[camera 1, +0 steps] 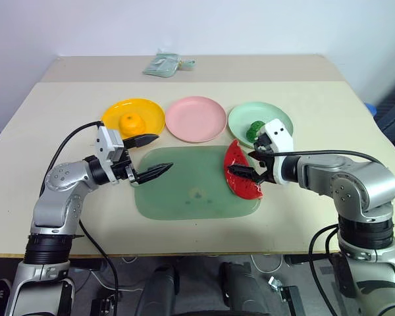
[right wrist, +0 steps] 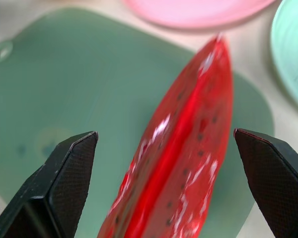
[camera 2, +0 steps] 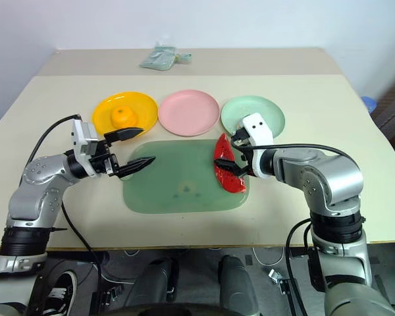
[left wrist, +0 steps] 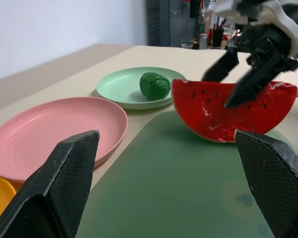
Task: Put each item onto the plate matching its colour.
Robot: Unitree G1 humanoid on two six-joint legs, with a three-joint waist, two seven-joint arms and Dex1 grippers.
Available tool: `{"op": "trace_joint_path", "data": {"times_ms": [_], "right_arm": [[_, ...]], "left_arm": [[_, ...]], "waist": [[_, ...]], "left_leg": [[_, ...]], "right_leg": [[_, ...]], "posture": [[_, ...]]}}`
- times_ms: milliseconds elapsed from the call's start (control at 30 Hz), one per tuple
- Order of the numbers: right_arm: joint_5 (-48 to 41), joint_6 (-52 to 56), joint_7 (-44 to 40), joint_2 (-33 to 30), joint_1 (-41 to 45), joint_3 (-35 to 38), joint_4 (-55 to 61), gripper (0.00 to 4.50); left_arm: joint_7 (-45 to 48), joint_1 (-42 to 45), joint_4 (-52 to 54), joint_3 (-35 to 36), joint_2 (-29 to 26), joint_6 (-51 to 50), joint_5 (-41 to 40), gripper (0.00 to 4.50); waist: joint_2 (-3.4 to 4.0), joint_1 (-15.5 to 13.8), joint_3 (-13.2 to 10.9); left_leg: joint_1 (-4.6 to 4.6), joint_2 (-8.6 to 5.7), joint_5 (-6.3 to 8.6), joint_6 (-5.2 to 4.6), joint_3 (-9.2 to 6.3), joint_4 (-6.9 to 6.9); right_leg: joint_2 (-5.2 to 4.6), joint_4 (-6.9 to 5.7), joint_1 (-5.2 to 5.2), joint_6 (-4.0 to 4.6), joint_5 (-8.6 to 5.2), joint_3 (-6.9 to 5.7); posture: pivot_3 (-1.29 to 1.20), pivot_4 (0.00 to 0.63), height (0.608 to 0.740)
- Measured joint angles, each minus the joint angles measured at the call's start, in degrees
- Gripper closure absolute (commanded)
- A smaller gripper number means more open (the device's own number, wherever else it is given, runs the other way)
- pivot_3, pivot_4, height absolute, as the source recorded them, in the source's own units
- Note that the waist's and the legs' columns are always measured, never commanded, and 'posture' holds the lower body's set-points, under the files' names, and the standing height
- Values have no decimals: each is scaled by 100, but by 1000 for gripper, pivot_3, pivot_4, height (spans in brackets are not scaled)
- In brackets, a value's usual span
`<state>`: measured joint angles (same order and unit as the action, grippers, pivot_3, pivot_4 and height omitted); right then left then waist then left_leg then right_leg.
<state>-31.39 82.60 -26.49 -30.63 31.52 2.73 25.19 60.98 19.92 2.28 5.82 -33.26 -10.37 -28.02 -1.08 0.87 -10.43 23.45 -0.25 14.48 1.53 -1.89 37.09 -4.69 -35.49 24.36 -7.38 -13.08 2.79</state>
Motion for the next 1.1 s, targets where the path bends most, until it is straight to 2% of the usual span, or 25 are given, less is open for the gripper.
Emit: {"op": "trace_joint_path", "data": {"times_ms": [100, 200, 367, 433, 600, 800, 933, 1100], "right_arm": [[-37, 41, 5, -28, -93, -55, 4, 35], [-32, 10, 14, -98, -94, -85, 3, 838], [18, -190, 83, -122, -90, -111, -12, 3407], [21, -222, 87, -122, -89, -118, -12, 4116], [3, -372, 78, -42, -11, -177, -28, 4225], [26, -1261, 142, 659, 988, -173, -430, 4225], [584, -2407, 202, 972, 1531, -482, -1662, 4225], [1343, -4207, 154, 1481, 1730, -818, -3606, 4225]], "left_arm": [[-11, -3, 2, -10, 24, 3, 0, 0], [-20, -3, 2, -16, 31, 14, 2, 0], [-24, -5, 2, -17, 35, 69, 6, 0], [-26, -9, 4, -19, 34, 70, 6, 0], [-33, -16, 5, -20, 34, 68, 5, 0], [-394, 109, -42, 12, 216, 96, 19, 0], [-886, 296, -328, 68, 282, 317, 348, 0], [-1591, 382, -847, 45, 351, 610, 1012, 0]], "waist": [[0, 5, 0], [0, 6, 0], [0, 4, 0], [0, 4, 0], [0, 8, 0], [-1, 18, 1], [-2, -2, 1], [-1, 32, 1]], "left_leg": [[0, 0, 0, 0, 0, 1], [0, 0, 0, 0, 0, 0], [0, 0, 0, 0, 0, 1], [0, 0, 0, 0, 0, 1], [0, 0, 0, 0, 0, 1], [-1, 2, 0, 0, -2, 0], [-1, -1, 0, 0, -1, 1], [-1, -1, 0, 1, 1, -6]], "right_leg": [[0, -1, 0, 0, 0, 0], [0, -1, 0, 0, 0, 0], [1, 0, 0, 0, 0, 0], [0, -1, 0, 0, 0, 0], [1, -1, 0, 0, 0, 0], [3, -2, 0, 0, 0, -1], [2, -1, -3, -1, 1, -1], [3, 0, 2, -1, 0, -1]], "posture": [[0, 150, 740], [0, 150, 740], [0, 150, 740], [0, 150, 740], [0, 150, 740], [0, 150, 740], [0, 150, 740], [0, 150, 740]]}}
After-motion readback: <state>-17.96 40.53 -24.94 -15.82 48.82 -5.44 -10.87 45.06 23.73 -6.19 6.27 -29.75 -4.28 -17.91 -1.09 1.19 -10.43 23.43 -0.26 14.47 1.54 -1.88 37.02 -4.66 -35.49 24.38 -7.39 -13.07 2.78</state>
